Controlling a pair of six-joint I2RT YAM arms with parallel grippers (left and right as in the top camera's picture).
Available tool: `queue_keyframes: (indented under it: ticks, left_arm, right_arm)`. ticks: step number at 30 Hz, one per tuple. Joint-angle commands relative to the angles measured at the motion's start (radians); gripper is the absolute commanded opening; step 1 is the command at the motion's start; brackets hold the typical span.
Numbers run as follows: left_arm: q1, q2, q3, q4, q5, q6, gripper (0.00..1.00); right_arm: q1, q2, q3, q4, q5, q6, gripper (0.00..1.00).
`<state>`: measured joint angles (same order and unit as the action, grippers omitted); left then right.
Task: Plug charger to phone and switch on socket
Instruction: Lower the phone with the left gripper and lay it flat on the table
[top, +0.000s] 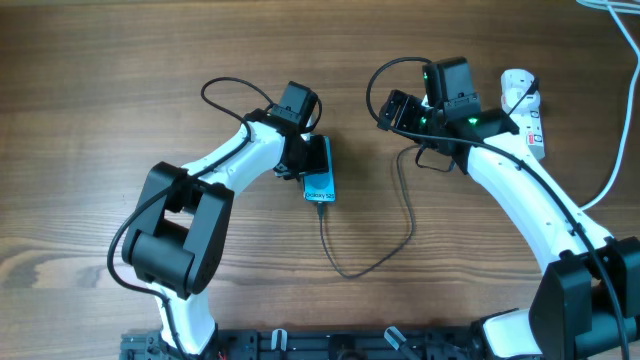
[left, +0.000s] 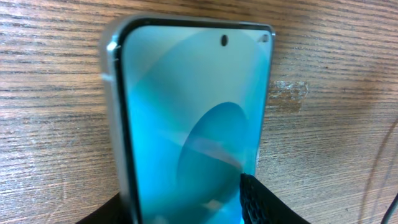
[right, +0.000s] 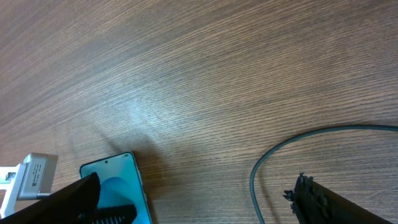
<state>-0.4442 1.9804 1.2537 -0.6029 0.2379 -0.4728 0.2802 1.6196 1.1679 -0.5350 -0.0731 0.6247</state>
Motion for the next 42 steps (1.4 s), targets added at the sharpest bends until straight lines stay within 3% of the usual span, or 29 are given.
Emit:
queue_keyframes:
  ticks: [1,11,14,17,28,34,35,36,42]
  left_arm:
    - [0.003,0.023,-0.010,-0.007,-0.027,0.008,0.56]
    - [0.003,0.023,-0.010,-0.007,-0.027,0.008,0.53]
    - [0.010,0.023,-0.010,-0.006,-0.031,0.008,0.43]
    - [0.047,0.023,-0.008,-0.007,-0.030,0.008,0.46]
    - [0.391,0.021,-0.008,-0.058,-0.030,0.008,0.51]
    - [0.466,0.021,-0.008,-0.080,-0.030,0.008,0.71]
    - [0.466,0.021,-0.008,-0.080,-0.030,0.008,0.81]
    - [0.463,0.021,-0.008,-0.079,-0.029,0.008,1.00]
    - [0.457,0.021,-0.008,-0.079,-0.030,0.008,1.00]
  right_arm:
    - [0.002,0.010,0.011,0.004,0.022,0.007,1.00]
    - [0.002,0.010,0.011,0.004,0.021,0.007,1.00]
    - [0.002,0.010,0.011,0.004,0.021,0.007,1.00]
    - [0.002,0.010,0.011,0.004,0.021,0.007,1.00]
    - [0.002,0.010,0.011,0.004,0.022,0.007,1.00]
    - [0.002,0.010,0.011,0.004,0.022,0.007,1.00]
    - [0.002,0.010,0.011,0.004,0.022,0.006,1.00]
    - [0.002,0.010,0.011,0.004,0.022,0.007,1.00]
    - [0.002,0.010,0.011,0.004,0.022,0.007,1.00]
